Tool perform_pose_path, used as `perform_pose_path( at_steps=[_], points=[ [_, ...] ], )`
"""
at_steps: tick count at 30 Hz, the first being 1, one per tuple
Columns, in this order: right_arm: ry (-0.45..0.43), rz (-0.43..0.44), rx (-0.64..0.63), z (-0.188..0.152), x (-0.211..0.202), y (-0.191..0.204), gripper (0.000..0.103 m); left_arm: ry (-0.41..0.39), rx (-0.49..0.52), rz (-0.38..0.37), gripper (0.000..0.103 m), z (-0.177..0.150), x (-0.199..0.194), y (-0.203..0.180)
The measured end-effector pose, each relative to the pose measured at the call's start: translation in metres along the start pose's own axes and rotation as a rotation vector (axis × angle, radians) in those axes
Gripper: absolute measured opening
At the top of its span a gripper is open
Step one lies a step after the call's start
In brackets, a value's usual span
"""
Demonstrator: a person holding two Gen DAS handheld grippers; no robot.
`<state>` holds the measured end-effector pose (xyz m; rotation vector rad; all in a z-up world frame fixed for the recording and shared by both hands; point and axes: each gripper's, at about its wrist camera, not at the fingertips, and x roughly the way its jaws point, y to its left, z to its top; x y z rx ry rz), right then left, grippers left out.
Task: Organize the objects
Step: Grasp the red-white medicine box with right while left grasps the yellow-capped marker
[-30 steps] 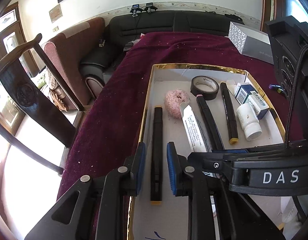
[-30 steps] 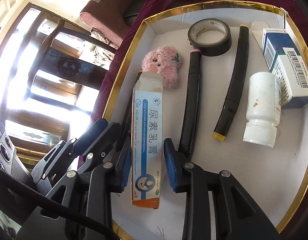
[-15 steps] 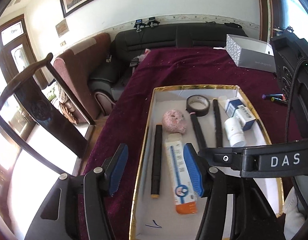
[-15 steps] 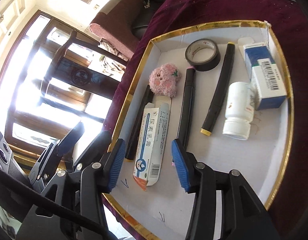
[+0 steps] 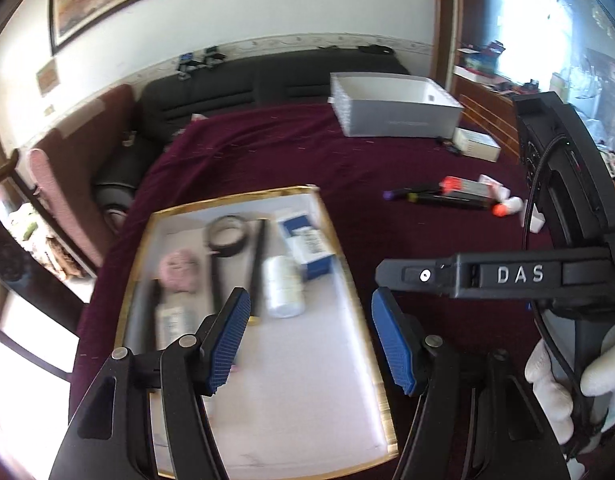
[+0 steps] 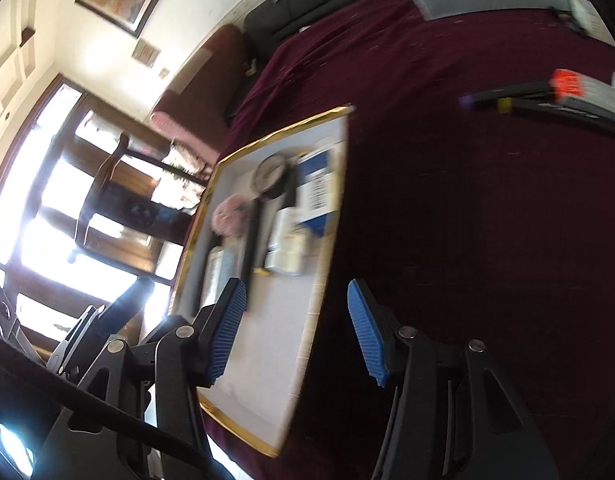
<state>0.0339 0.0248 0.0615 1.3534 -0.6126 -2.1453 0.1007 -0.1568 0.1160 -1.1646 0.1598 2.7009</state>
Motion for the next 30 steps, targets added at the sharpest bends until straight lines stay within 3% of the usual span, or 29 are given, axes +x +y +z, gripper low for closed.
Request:
perform_pose_path(
  at_steps=[8,12,19,22,25,28,30],
  points=[
    [-0.199,-0.219,0.138,0.02,-0.114,-0.118,0.052,0.074,0.012,-0.153,0.057,0.002,0.039,-0.066],
    [-0.255,-0.256,0.214,0.036,-0.14,-0.161,0.052,0.134,-0.013,-0.194,0.057,-0.003,0.067,-0.08],
    [-0.23,-0.183,0.208,0.078,-0.112,-0.178,0.052,0.172,-0.055,-0.206,0.057,-0.006,0.081,-0.077],
    [-0.227,-0.234,0.21,0.098,-0.094,-0.185,0.052,0.158,-0.069,-0.207,0.057,-0.005,0.081,-0.071],
    [-0.291,-0.329,0.21,0.111,-0.095,-0.191,0.052,0.134,-0.071,-0.205,0.057,-0.002,0.081,-0.068],
    [-0.316,-0.333,0.182,0.128,-0.091,-0.185,0.052,0.115,-0.076,-0.214,0.057,0.0,0.082,-0.066],
    [-0.27,-0.327,0.15,0.142,-0.076,-0.181,0.053,0.12,-0.094,-0.223,0.057,0.001,0.084,-0.064]
  ],
)
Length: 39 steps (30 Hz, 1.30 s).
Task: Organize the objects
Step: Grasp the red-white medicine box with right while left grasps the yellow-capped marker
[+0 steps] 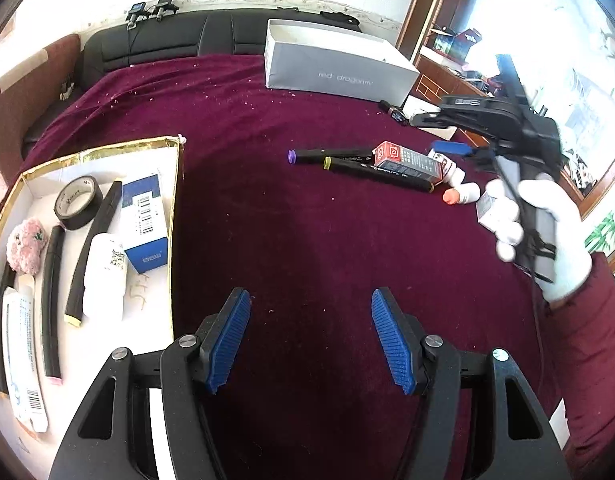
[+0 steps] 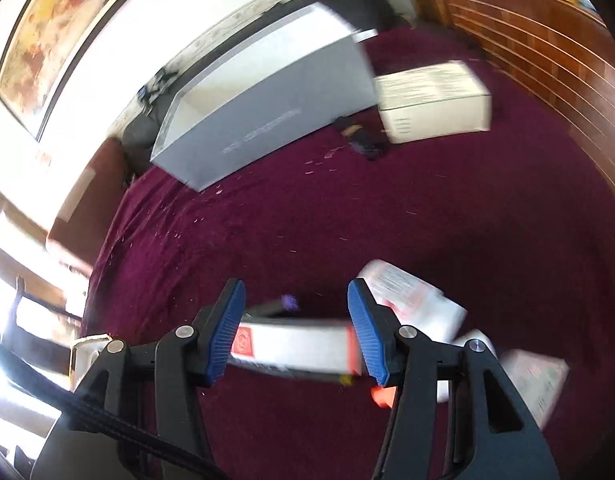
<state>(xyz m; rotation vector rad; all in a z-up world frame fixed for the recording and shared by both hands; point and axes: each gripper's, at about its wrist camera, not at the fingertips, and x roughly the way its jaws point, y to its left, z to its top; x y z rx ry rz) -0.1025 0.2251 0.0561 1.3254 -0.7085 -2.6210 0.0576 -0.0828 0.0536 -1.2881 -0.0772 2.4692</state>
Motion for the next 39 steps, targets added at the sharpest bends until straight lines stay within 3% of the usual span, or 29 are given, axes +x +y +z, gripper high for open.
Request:
perform_pose_path(
  at_steps=[3,5,7,10,12,14,16,19,25,26,28,29,35,39],
  points=[
    [0.141,0.0,-0.038,0.0,0.033,0.014,0.054,0.01,-0.021,-0.014,0.057,0.0,0.002,0.005],
    [0.164,-0.019,-0.101,-0.007,0.035,0.029,0.058,0.012,-0.025,-0.014,0.057,0.0,0.002,0.007],
    [0.306,0.158,-0.044,-0.026,0.037,0.035,0.059,0.005,-0.026,-0.014,0.057,0.002,0.001,0.01],
    [0.401,0.27,-0.044,-0.055,0.031,0.045,0.059,0.004,-0.03,-0.016,0.057,0.003,0.002,0.011],
    [0.369,0.292,-0.078,-0.069,0.013,0.049,0.059,0.007,-0.029,-0.014,0.057,0.002,0.004,0.01],
    [0.274,0.182,-0.154,-0.075,-0.005,0.05,0.059,0.016,-0.031,-0.018,0.057,0.0,0.006,0.008],
    [0.236,0.072,-0.228,-0.087,-0.013,0.053,0.059,0.017,-0.025,-0.013,0.057,-0.001,0.007,0.005],
    [0.231,0.056,-0.286,-0.106,-0.022,0.061,0.059,-0.002,-0.002,0.011,0.057,-0.003,0.004,-0.001],
    [0.189,-0.066,-0.411,-0.13,-0.014,0.075,0.059,0.016,0.09,0.12,0.057,-0.003,0.018,-0.014],
    [0.19,-0.092,-0.422,-0.133,-0.006,0.075,0.057,0.024,0.1,0.133,0.057,-0.004,0.021,-0.015],
    [0.192,-0.13,-0.434,-0.136,0.001,0.076,0.029,0.044,0.126,0.173,0.057,-0.004,0.029,-0.018],
    [0.195,-0.149,-0.435,-0.138,0.0,0.074,0.025,0.055,0.134,0.19,0.057,-0.004,0.034,-0.019],
    [0.157,-0.198,-0.412,-0.134,-0.022,0.057,0.025,0.113,0.126,0.21,0.057,0.001,0.056,-0.026],
    [0.155,-0.174,-0.376,-0.131,-0.035,0.044,0.025,0.107,0.134,0.219,0.057,0.005,0.067,-0.037]
  ],
)
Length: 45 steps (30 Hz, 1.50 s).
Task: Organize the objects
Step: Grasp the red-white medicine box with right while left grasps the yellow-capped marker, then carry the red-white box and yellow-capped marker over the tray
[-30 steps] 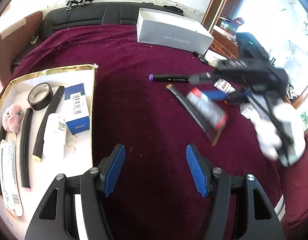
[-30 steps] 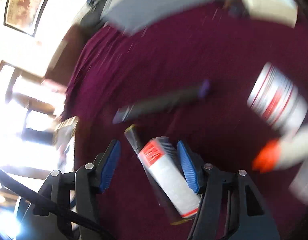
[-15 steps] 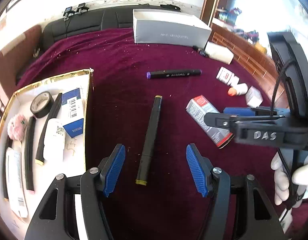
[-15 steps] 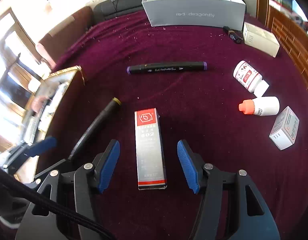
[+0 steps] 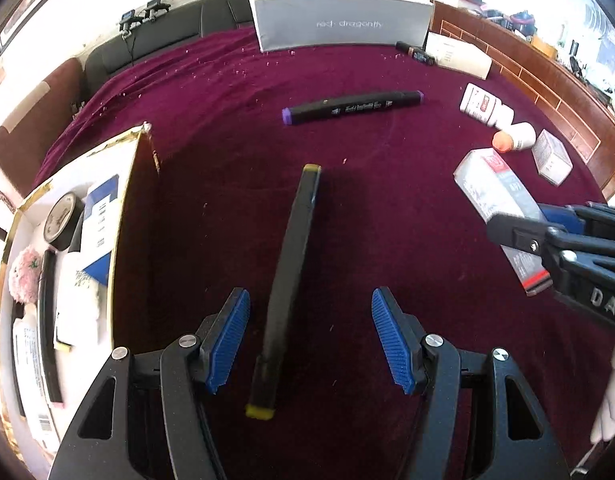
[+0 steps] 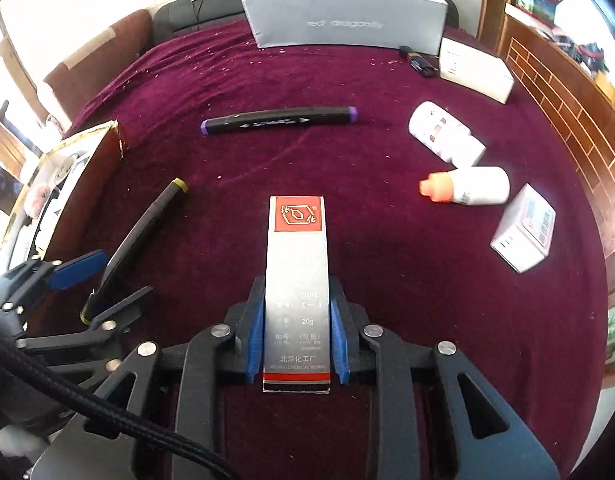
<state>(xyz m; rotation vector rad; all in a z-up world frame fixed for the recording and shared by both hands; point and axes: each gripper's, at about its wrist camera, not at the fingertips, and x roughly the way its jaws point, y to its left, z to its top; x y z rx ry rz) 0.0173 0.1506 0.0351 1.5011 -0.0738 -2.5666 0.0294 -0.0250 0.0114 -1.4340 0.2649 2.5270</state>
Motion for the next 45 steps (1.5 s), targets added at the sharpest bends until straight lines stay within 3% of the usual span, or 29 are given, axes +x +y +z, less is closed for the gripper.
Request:
perform_pose_path(
  at_steps=[2,4,6,14,29,36,45],
  points=[
    [0.001,0.009,0.009,0.0,0.001,-0.004,0.025,-0.001,-0.013,-0.014,0.057,0.001,0.002,0.0],
    [0.009,0.013,0.015,-0.001,0.003,-0.004,0.025,-0.006,-0.015,-0.022,0.05,0.001,0.001,0.0],
    [0.014,0.014,0.016,0.0,0.006,-0.004,0.025,-0.021,-0.003,-0.029,0.012,-0.001,-0.004,-0.002],
    [0.028,0.003,0.03,-0.001,0.013,-0.004,0.025,-0.034,0.011,-0.044,0.011,-0.008,-0.012,-0.004],
    [-0.013,-0.02,0.026,-0.007,-0.007,0.01,0.025,-0.186,-0.008,-0.058,0.012,-0.023,-0.074,0.02],
    [-0.058,0.017,-0.004,-0.005,-0.039,0.038,0.025,-0.239,-0.125,-0.088,0.012,-0.045,-0.106,0.072],
    [-0.074,0.179,-0.072,-0.001,-0.058,0.111,0.025,-0.256,-0.306,-0.022,0.012,-0.079,-0.119,0.154]
  ],
)
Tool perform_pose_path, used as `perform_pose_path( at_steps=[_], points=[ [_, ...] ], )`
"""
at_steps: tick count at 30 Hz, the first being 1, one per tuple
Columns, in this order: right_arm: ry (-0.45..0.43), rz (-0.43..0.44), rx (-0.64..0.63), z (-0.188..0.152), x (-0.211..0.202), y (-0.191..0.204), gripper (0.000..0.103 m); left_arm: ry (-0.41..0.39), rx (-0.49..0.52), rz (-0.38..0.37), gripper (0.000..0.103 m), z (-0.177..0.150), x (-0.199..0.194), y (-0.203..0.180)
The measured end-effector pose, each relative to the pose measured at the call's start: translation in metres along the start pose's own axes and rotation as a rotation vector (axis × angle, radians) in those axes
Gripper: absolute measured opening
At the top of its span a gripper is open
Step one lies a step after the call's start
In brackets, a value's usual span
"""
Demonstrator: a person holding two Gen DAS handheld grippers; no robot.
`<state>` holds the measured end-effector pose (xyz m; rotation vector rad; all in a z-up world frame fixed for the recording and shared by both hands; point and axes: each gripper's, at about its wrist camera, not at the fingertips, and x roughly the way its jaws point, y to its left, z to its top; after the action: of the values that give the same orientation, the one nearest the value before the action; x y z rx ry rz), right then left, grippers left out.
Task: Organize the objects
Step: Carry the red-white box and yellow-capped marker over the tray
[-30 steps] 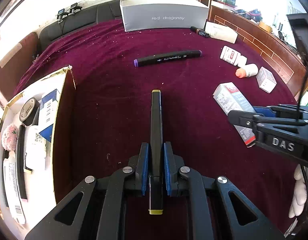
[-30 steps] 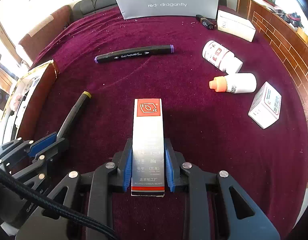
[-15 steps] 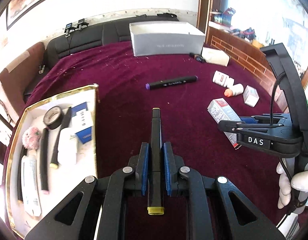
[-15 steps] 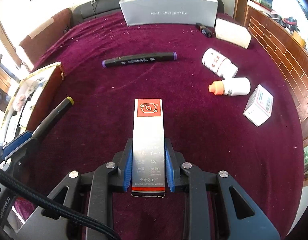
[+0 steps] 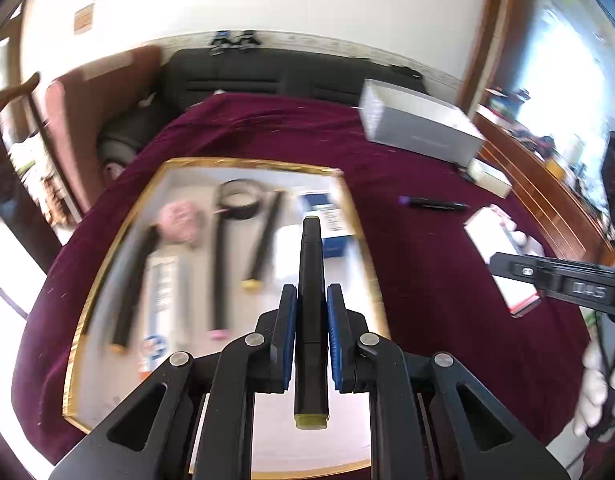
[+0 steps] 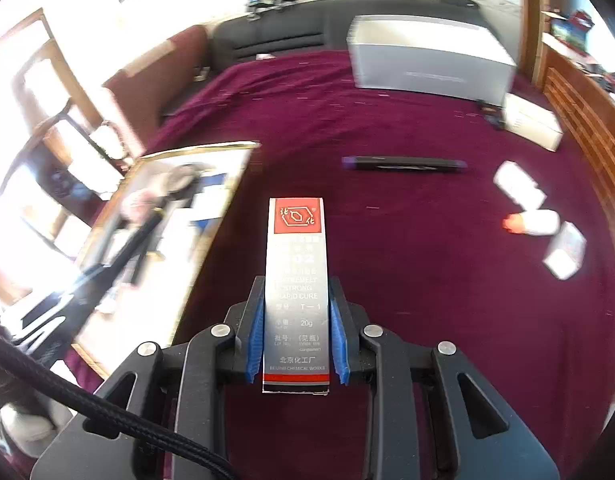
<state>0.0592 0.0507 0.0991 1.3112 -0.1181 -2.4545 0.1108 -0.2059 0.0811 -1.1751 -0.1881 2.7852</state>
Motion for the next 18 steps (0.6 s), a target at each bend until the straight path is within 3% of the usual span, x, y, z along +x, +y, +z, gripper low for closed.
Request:
perform_pose_path(
  at_steps=[7,18],
  points=[
    [0.052,0.141,0.001,0.004,0.028,0.051,0.025,0.043,-0.055,0.027,0.012,-0.014,0.02,0.028],
    [0.168,0.144,-0.071,-0.012,0.083,0.111,0.026,0.108,-0.08,0.022,0.012,-0.03,0.033,0.045]
  ],
)
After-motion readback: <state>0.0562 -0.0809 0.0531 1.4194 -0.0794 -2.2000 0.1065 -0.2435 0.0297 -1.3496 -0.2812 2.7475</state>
